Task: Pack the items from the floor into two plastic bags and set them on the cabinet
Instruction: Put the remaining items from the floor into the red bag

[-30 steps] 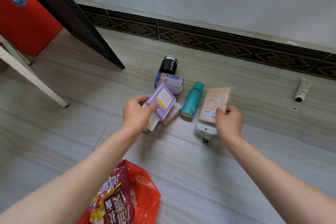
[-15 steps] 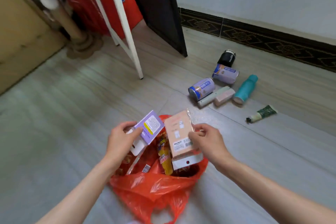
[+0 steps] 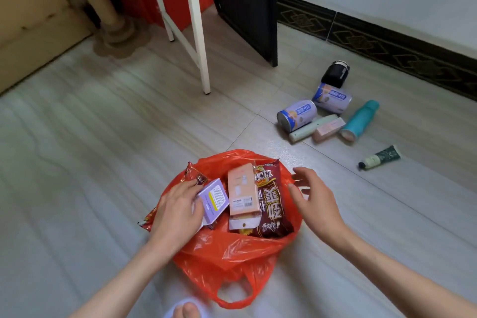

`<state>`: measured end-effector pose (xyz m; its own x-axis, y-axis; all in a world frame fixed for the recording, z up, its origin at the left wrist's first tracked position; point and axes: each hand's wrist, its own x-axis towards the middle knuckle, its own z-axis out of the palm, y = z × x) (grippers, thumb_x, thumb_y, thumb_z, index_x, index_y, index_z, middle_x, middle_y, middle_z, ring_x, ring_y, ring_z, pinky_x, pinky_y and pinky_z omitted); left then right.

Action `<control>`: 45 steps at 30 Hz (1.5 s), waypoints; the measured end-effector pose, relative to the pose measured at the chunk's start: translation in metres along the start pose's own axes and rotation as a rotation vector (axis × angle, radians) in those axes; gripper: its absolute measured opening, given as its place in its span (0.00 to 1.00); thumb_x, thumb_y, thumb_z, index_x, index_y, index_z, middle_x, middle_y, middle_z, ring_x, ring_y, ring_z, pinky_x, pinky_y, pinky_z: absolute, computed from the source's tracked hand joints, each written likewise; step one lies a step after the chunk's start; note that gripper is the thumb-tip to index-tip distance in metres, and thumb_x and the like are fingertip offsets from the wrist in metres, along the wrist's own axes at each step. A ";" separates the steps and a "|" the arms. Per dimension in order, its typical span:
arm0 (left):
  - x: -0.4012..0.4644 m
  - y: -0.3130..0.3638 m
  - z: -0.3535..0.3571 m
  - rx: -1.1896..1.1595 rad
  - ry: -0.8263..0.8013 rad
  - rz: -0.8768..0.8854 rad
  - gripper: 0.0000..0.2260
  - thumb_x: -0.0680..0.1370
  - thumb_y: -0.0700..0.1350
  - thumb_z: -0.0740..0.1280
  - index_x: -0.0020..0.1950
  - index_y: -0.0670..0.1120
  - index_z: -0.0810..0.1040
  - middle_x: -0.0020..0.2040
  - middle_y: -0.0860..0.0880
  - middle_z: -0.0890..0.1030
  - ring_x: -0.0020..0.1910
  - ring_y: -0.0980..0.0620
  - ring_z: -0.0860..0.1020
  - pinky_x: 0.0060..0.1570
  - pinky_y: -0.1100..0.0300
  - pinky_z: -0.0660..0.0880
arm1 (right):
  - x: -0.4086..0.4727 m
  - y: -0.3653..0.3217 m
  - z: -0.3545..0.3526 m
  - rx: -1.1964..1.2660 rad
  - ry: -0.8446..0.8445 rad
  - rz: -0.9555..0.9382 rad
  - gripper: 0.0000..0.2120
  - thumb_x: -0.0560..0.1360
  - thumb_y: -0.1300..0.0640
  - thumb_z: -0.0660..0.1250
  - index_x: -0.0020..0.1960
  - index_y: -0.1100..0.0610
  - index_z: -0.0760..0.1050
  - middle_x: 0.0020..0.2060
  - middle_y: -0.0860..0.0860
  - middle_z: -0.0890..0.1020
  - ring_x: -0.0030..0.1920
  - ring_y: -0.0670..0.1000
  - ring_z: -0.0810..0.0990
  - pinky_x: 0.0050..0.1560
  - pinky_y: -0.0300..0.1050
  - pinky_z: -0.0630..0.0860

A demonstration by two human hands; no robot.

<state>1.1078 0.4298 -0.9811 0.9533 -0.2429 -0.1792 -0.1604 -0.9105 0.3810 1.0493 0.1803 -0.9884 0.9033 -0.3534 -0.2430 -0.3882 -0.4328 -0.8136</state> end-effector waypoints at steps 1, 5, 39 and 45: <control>0.004 0.007 -0.002 0.026 0.022 0.065 0.15 0.77 0.45 0.60 0.62 0.44 0.76 0.65 0.47 0.75 0.66 0.49 0.70 0.66 0.55 0.63 | 0.003 0.008 -0.010 -0.058 0.024 -0.010 0.16 0.75 0.58 0.65 0.62 0.55 0.70 0.54 0.50 0.78 0.55 0.50 0.77 0.58 0.45 0.71; 0.030 0.046 -0.004 0.085 -0.008 0.310 0.20 0.77 0.54 0.61 0.68 0.48 0.70 0.68 0.51 0.71 0.69 0.51 0.66 0.68 0.54 0.61 | 0.024 0.042 -0.052 -0.327 0.058 0.019 0.20 0.76 0.55 0.63 0.67 0.56 0.67 0.63 0.52 0.74 0.64 0.53 0.70 0.62 0.45 0.64; 0.204 0.142 0.067 -0.297 0.009 0.222 0.26 0.68 0.52 0.72 0.61 0.53 0.64 0.54 0.53 0.73 0.49 0.54 0.70 0.47 0.61 0.65 | 0.094 0.088 -0.110 -0.678 -0.048 -0.109 0.16 0.77 0.46 0.58 0.61 0.54 0.69 0.53 0.52 0.75 0.55 0.55 0.73 0.48 0.48 0.69; 0.135 0.107 -0.006 -0.353 0.085 0.170 0.22 0.67 0.54 0.72 0.57 0.58 0.68 0.53 0.56 0.76 0.51 0.55 0.73 0.50 0.61 0.67 | 0.055 0.010 -0.057 -0.555 -0.097 -0.218 0.16 0.76 0.46 0.59 0.58 0.54 0.72 0.51 0.51 0.77 0.55 0.53 0.73 0.49 0.48 0.70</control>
<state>1.2208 0.3014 -0.9595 0.9410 -0.3381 -0.0167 -0.2339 -0.6851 0.6898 1.0844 0.1093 -0.9798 0.9752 -0.1420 -0.1695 -0.2056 -0.8643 -0.4590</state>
